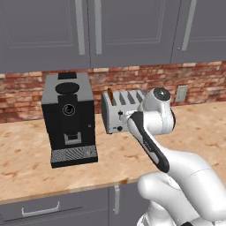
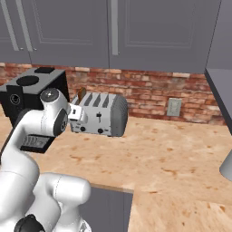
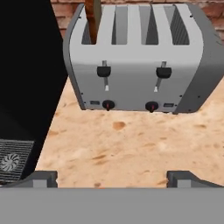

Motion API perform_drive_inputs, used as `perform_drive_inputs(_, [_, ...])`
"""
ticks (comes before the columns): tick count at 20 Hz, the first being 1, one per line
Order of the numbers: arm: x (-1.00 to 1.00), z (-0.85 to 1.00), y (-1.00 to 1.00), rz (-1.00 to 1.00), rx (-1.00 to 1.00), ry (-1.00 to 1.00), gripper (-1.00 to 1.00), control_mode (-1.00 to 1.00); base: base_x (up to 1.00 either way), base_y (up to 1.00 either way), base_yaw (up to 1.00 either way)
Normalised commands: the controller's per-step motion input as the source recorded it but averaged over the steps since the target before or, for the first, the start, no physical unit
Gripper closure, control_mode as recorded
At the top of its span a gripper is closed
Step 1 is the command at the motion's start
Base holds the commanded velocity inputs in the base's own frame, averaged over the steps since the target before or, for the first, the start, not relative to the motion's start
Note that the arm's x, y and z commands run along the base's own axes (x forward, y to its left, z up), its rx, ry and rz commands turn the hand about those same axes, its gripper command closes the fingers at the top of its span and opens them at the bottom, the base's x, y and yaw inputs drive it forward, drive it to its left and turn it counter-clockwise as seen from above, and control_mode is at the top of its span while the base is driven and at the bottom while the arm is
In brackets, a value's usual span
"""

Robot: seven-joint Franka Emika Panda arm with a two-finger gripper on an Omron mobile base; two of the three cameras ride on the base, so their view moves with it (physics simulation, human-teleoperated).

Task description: Start the toaster. Once the lever pops up, take the bread to the plate on the dining counter.

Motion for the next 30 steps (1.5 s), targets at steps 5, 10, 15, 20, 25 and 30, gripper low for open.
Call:
perform_drive_inputs(5, [0.29,0.00,0.01,-0.01,0.00,-0.08,-1.00,-1.00,0.00,0.00,0.00])
perform_drive_inputs(10, [0.42,0.00,0.02,0.00,0.00,-0.07,-1.00,-1.00,0.00,0.00,0.00])
perform_drive_inputs(15, [0.43,0.00,0.00,0.00,0.00,-0.09,-1.00,-1.00,0.00,0.00,0.00])
perform_drive_inputs(20, [0.31,-0.04,0.00,0.00,0.00,-0.06,-1.00,-1.00,0.00,0.00,0.00])
perform_drive_inputs(25, [0.24,-0.07,0.03,0.00,0.00,-0.01,-1.00,-1.00,0.00,0.00,0.00])
perform_drive_inputs(30, [0.19,-0.03,0.01,0.00,0.00,0.00,-1.00,-1.00,0.00,0.00,0.00])
